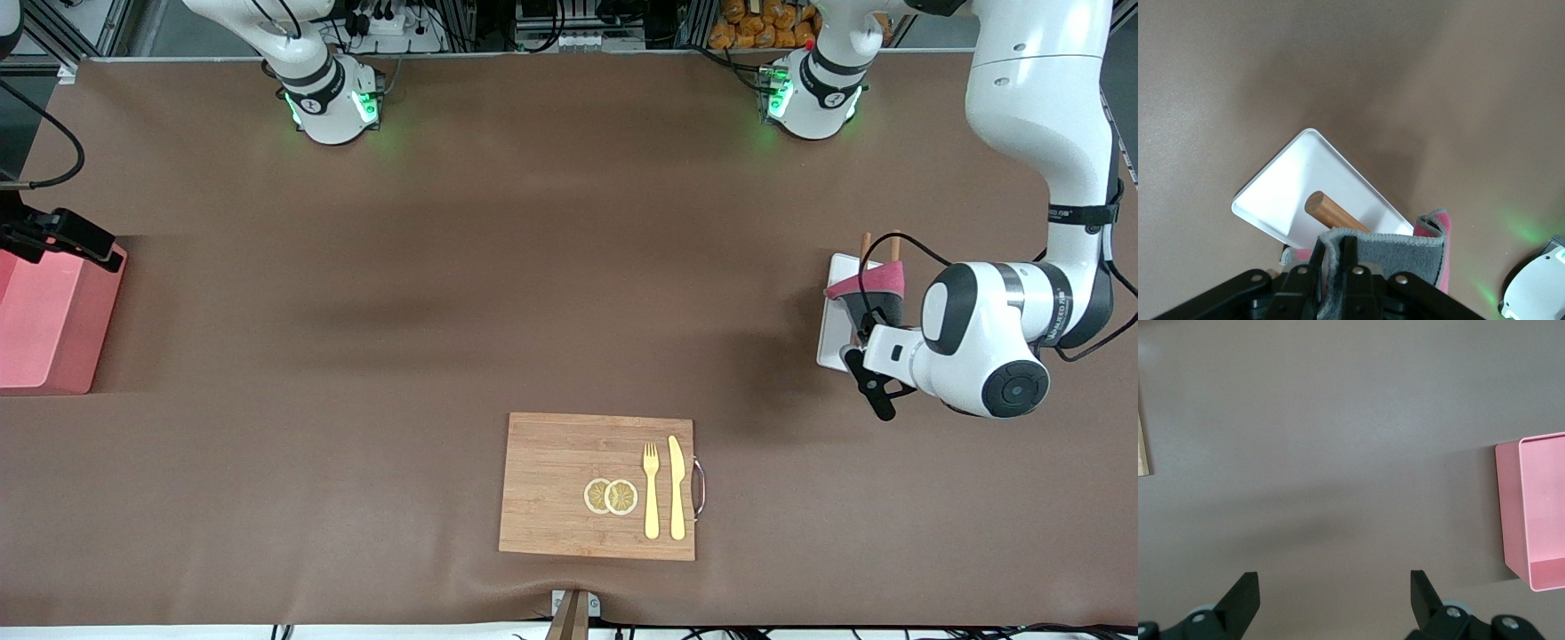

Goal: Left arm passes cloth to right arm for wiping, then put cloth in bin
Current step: 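Close the left gripper on the cloth's grey edge, then lift the cloth with the left gripper while the right gripper reaches in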

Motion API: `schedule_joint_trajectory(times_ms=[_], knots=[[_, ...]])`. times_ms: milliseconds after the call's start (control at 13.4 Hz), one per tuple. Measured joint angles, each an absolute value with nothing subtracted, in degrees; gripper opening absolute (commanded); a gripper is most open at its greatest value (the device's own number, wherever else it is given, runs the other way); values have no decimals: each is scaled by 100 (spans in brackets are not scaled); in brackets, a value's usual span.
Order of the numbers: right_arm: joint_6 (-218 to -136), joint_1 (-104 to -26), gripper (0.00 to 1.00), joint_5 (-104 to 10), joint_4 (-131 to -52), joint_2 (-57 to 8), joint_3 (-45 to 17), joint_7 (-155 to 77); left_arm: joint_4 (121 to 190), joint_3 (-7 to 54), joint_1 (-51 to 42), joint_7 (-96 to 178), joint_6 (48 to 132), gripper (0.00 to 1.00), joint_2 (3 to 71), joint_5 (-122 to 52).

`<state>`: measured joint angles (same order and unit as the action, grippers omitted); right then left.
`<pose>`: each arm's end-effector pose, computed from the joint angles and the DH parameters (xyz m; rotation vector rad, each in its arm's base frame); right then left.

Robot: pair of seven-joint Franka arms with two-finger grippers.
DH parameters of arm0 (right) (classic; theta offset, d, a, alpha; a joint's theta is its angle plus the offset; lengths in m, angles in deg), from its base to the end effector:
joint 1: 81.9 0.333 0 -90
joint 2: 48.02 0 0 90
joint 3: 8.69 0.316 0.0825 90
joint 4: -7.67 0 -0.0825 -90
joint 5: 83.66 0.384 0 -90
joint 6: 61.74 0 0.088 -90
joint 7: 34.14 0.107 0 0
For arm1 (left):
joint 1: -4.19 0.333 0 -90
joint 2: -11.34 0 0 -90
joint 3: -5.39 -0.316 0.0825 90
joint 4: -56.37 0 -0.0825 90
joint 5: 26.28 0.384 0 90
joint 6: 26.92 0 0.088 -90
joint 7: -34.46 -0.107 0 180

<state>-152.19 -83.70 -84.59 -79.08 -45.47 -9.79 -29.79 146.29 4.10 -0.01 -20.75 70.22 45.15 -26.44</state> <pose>0.5688 -0.0303 0.6270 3.1183 -0.1976 0.0317 0.6394 -0.0344 0.2700 2.5198 -1.3999 -0.6180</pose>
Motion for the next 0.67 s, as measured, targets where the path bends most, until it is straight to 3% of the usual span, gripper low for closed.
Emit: schedule_joint_trajectory(times_ms=[297,669], knots=[[-15219,-8370,100,-8459,-7907,-4545,-979,-2979,14512,412,-17,-1882,6955,0,4382,-2643],[-15218,-8370,100,-8459,-7909,-4536,-979,-2979,14170,484,-47,-1109,6142,0,3882,-2644]])
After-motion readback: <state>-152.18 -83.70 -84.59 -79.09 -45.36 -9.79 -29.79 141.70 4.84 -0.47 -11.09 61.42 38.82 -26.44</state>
